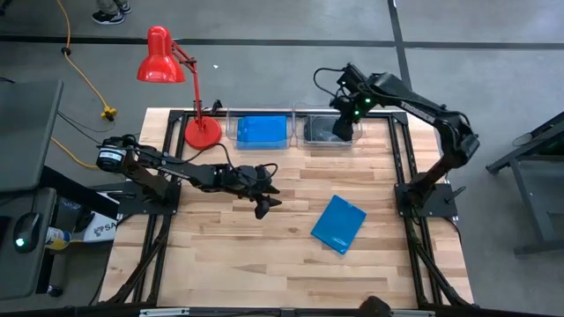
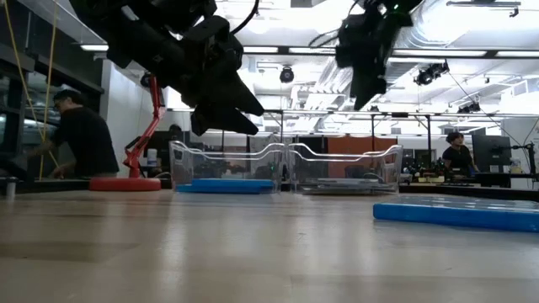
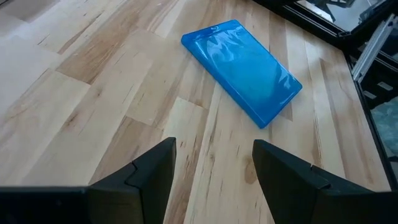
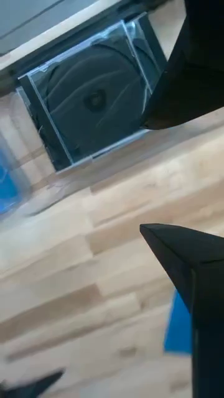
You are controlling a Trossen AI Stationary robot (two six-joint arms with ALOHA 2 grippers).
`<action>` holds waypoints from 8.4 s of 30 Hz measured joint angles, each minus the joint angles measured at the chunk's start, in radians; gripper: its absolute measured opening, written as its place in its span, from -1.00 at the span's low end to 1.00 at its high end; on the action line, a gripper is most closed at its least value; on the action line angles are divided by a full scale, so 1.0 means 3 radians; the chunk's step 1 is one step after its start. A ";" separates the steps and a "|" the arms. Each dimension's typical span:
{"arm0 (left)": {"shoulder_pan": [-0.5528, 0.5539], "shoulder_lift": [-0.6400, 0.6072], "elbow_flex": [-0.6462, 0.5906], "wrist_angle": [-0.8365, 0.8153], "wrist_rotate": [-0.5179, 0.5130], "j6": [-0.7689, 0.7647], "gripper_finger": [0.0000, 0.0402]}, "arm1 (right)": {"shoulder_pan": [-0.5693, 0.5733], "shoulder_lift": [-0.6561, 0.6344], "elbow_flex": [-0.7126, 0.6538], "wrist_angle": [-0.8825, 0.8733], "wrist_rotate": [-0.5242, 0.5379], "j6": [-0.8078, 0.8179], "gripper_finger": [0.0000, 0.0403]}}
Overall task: Pick & place jewel cases by type
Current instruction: Put the blue cd case into the left transparent bin
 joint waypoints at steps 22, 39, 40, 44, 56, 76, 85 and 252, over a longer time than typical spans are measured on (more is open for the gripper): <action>0.0001 0.0000 0.0000 -0.0001 0.0515 0.0579 0.06 | 0.0780 -0.1052 0.0001 -0.0776 -0.0215 0.1594 0.21; 0.0000 0.0000 0.0000 0.0023 0.0974 0.0683 0.06 | 0.2384 -0.1008 0.0001 -0.1192 0.1413 0.3419 0.21; -0.0001 0.0003 0.0000 0.0023 0.0974 0.0684 0.06 | 0.2442 -0.0983 0.0001 -0.1219 0.1467 0.3477 0.21; -0.0024 0.0075 0.0001 0.0065 0.1042 0.0663 0.06 | 0.2616 -0.0837 0.0001 -0.1372 0.1527 0.3593 0.21; -0.0380 0.0600 0.0004 0.0791 0.0823 -0.0090 0.06 | 0.2924 -0.0443 -0.0005 -0.1554 0.1654 0.3839 0.21; -0.1020 0.0864 0.0417 0.0927 -0.0580 -0.1342 0.06 | 0.3813 -0.1805 -0.2422 -0.0024 0.1228 0.5045 0.21; -0.1071 0.1482 0.1194 0.0619 -0.0695 -0.1663 0.06 | 0.3876 -0.2200 -0.3230 0.0881 0.1100 0.5242 0.21; -0.0997 0.2365 0.2213 -0.0468 -0.0859 -0.2112 0.06 | 0.4633 -0.2206 -0.3525 0.2894 0.1581 0.5802 0.21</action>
